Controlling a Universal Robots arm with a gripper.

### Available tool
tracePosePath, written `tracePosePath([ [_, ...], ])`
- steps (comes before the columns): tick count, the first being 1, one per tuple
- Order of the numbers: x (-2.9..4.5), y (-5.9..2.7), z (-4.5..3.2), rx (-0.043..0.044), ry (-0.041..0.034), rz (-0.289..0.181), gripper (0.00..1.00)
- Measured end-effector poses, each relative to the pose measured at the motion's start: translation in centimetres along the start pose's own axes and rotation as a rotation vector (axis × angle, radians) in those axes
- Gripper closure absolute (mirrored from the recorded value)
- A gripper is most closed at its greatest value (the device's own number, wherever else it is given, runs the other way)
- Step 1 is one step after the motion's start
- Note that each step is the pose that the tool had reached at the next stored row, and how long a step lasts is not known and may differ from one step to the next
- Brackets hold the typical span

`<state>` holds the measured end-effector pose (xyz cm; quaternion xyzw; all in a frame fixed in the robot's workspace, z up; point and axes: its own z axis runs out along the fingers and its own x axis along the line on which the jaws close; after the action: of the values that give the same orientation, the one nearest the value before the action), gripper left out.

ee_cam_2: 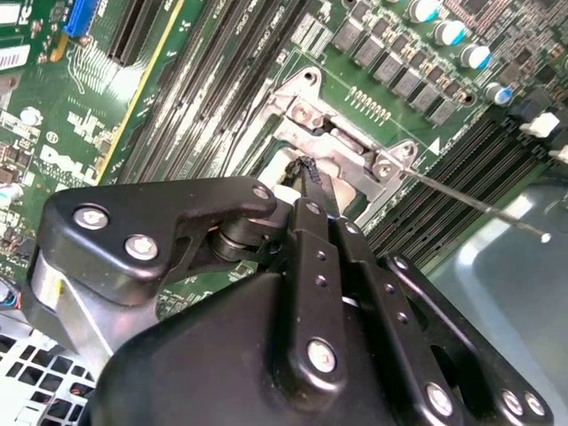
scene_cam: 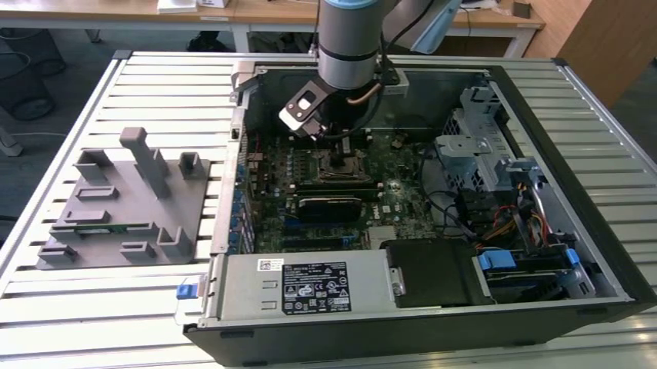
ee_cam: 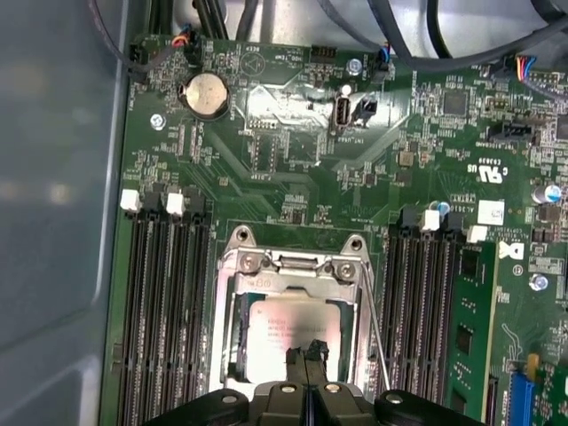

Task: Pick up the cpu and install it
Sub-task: 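Close the cpu cover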

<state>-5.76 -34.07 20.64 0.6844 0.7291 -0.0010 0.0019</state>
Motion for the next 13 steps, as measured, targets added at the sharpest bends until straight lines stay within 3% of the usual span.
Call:
tracePosePath([
  [13,-0.05,0.77,0.01,0.0,0.0,0.0,0.89],
])
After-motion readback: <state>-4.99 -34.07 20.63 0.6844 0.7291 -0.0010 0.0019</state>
